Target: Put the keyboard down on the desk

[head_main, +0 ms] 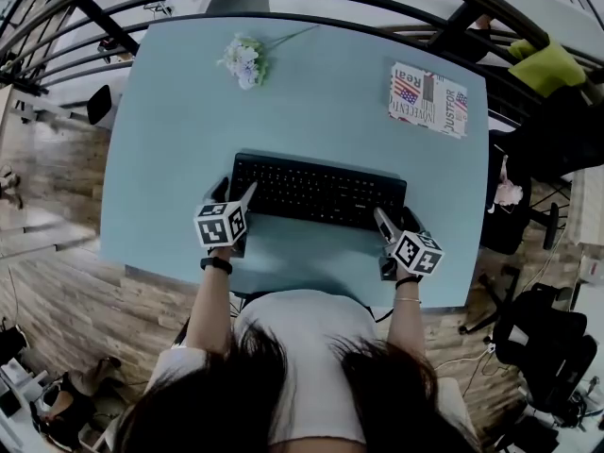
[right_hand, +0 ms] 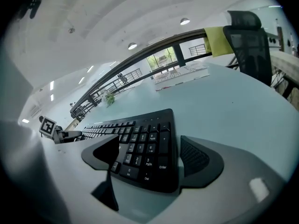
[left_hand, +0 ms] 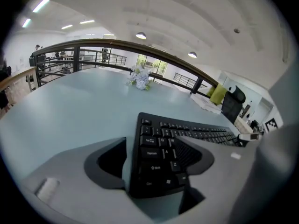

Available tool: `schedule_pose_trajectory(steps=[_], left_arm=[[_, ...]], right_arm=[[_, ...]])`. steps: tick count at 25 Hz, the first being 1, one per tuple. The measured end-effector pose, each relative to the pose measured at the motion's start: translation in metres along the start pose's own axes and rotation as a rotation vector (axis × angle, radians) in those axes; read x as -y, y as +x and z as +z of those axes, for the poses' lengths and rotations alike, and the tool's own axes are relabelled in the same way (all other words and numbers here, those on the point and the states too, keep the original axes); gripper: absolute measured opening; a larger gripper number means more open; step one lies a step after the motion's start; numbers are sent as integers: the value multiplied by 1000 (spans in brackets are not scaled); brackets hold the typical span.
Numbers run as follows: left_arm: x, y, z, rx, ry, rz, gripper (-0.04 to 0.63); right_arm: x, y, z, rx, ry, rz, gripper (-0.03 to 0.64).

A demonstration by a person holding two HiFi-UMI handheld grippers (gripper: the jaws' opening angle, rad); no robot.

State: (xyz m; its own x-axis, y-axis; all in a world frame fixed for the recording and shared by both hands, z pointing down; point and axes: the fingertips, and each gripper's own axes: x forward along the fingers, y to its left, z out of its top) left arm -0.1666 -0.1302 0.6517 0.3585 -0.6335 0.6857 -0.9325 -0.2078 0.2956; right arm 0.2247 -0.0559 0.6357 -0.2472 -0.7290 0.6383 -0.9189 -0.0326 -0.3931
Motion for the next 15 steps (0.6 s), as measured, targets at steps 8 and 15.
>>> schedule_pose_trajectory(steps=[8,15], left_arm=[[2,-9,10,46,18,9,356],[15,-18,23,90,79,4,356]], right_arm=[[-8,-4,8,33,-70,-16,403],[-19,-7,22,65,-137,-11,403]])
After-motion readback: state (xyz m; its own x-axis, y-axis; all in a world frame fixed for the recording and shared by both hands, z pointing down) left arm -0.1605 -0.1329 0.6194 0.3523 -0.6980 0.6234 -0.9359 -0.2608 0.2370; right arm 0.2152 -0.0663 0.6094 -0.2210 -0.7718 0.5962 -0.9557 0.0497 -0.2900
